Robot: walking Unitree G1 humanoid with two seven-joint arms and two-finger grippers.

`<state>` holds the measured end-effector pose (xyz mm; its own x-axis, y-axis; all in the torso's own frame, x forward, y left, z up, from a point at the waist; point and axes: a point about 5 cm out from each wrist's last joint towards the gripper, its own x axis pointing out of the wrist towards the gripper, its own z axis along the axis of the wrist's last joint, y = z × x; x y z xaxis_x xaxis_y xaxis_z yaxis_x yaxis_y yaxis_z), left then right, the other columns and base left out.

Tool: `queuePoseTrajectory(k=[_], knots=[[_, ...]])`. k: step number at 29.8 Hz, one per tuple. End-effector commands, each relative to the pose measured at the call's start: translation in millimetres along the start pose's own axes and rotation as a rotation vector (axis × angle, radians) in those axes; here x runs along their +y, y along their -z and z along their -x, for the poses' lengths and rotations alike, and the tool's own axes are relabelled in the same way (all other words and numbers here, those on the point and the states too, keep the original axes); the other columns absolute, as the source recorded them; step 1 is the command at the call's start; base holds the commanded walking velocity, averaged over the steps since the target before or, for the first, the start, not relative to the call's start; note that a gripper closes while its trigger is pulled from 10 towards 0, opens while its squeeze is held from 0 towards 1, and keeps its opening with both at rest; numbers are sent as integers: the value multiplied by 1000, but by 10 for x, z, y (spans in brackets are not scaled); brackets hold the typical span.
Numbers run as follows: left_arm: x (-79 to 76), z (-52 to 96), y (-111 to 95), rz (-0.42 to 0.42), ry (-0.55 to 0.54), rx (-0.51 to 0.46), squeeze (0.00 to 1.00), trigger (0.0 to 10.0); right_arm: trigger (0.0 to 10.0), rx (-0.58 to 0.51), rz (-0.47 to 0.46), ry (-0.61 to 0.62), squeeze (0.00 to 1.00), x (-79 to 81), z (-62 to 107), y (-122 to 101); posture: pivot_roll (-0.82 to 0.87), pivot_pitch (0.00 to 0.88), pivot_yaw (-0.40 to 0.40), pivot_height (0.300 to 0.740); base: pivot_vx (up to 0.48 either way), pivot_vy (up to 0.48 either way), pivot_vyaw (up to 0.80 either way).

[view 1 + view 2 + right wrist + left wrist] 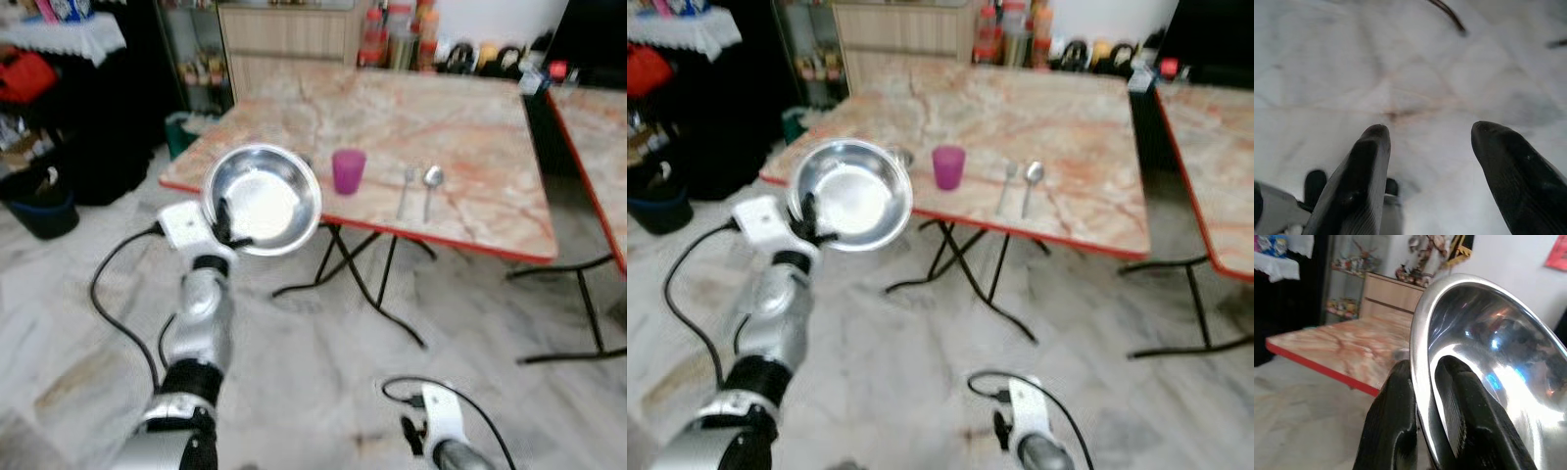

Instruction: Setting the table

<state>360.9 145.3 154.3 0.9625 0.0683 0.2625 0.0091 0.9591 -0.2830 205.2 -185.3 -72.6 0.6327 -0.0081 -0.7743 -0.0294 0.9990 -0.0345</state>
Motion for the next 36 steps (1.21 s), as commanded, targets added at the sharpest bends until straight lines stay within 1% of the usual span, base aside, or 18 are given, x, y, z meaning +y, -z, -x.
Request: queuePoseTrajectory(k=[1, 10, 12, 13, 16, 18, 21, 23, 26, 30, 36], knots=[[82, -25, -52, -20, -15, -11, 0, 10000, 10000, -3, -14, -16, 0, 74, -11, -23, 77, 34, -6, 715, 0, -307, 0], [31, -32, -39, -23, 16, 0, 0, 10000, 10000, -9, -23, -16, 0, 92, -12, -23, 66, 38, 8, 715, 0, -305, 0], [1, -39, -26, -41, 35, 12, 0, 10000, 10000, -7, -29, -13, 0, 89, -10, -14, 66, 38, 10, 715, 0, 0, 0], [-38, -42, 3, -48, 56, 35, 0, 10000, 10000, -2, -28, -13, 0, 87, -7, 1, 66, 38, 10, 715, 0, 0, 0], [-49, -42, 13, -47, 62, 42, 0, 10000, 10000, -1, -28, -13, 0, 87, -6, 6, 66, 38, 10, 715, 0, 0, 0], [-110, -10, 43, -22, 89, 44, 0, 10000, 10000, 2, -26, -14, 0, 83, -4, 17, 65, 37, 7, 715, 0, 0, 0], [-142, 6, 48, -2, 113, 40, 0, 10000, 10000, 0, -24, -15, 0, 82, -5, 12, 64, 33, 6, 715, 0, 0, 0], [-184, 12, 58, -27, 152, 48, 0, 10000, 10000, -4, -16, -18, 0, 82, -7, -4, 64, 31, 6, 715, 0, 0, 0], [-197, 13, 69, -8, 156, 56, 0, 10000, 10000, -6, -10, -15, 0, 75, -8, -11, 64, 24, 5, 715, 0, 0, 0], [-220, 5, 66, -28, 181, 53, 0, 10000, 10000, -8, -19, -19, 0, 78, -13, -35, 63, 10, 5, 715, 287, 0, 0], [-238, -8, 59, -31, 194, 54, 0, 10000, 10000, -18, -24, -19, 0, 82, -17, -57, 63, 13, 6, 715, 322, 0, -432]])
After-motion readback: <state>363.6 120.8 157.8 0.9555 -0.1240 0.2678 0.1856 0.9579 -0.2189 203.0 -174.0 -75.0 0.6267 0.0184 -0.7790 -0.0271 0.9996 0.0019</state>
